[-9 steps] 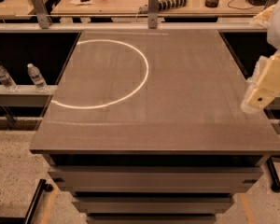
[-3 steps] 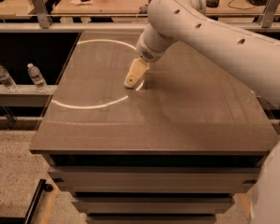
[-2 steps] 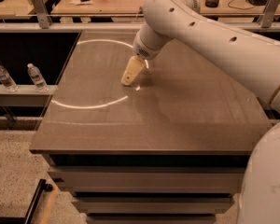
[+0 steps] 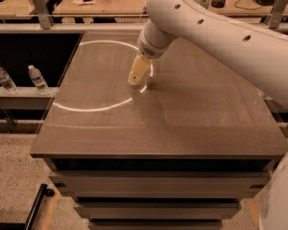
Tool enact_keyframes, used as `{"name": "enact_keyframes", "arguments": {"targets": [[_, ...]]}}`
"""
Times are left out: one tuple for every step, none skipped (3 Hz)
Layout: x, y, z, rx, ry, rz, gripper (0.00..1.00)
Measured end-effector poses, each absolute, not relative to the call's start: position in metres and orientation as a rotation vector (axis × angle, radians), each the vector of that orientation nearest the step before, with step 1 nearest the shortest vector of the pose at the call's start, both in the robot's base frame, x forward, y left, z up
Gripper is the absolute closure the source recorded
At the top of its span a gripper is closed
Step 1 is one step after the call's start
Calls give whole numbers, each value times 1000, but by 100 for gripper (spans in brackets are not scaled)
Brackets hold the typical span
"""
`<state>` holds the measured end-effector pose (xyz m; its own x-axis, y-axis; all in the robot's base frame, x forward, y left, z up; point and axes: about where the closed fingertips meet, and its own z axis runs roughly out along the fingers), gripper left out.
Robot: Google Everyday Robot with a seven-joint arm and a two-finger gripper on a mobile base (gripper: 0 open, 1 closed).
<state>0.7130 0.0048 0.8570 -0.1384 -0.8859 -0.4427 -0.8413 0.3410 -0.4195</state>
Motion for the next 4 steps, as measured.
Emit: {"name": "enact_keyframes", "arguments": {"targets": [[713,5,856,-1507,1981,-92,0],[710,6,862,-1540,1977,-111,0],[703,2,874,-1557,1968,-145,0],[694,-1,887,-1566,1955,-182,0]]}}
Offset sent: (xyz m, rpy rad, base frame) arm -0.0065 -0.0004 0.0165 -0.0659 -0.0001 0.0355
